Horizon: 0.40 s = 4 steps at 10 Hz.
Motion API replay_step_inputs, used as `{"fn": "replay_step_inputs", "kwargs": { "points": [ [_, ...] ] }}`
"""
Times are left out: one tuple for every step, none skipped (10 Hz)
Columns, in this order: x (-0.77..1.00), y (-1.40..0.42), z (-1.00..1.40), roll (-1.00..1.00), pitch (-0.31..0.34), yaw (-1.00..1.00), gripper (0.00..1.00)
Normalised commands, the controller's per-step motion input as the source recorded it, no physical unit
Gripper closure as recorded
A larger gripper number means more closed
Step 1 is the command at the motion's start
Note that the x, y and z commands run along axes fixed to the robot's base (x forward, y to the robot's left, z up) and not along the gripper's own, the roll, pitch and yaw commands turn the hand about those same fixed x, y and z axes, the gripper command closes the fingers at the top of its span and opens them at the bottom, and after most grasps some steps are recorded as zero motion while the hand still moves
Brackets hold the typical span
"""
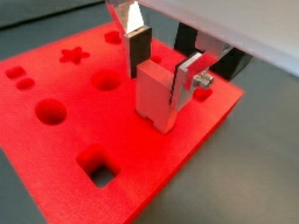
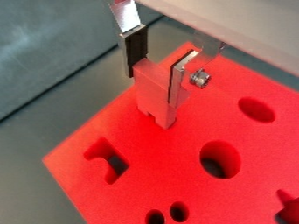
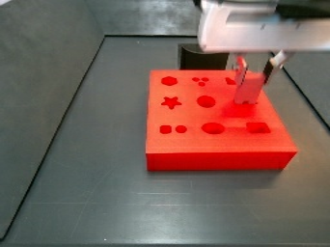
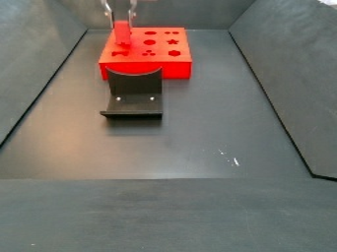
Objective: Insert the double-square object.
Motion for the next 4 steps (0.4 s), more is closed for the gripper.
{"fn": "replay_step_inputs", "kwargs": {
  "points": [
    [-0.03,0.0,-0.74,0.15,-0.007,0.0,1.0],
    [-0.03,0.0,-0.67,0.11,-0.031,0.0,1.0],
    [0.0,0.0,0.0,0.01,0.0,0.0,1.0],
    [0.0,0.0,0.0,0.0,0.0,0.0,1.0]
  ]
}}
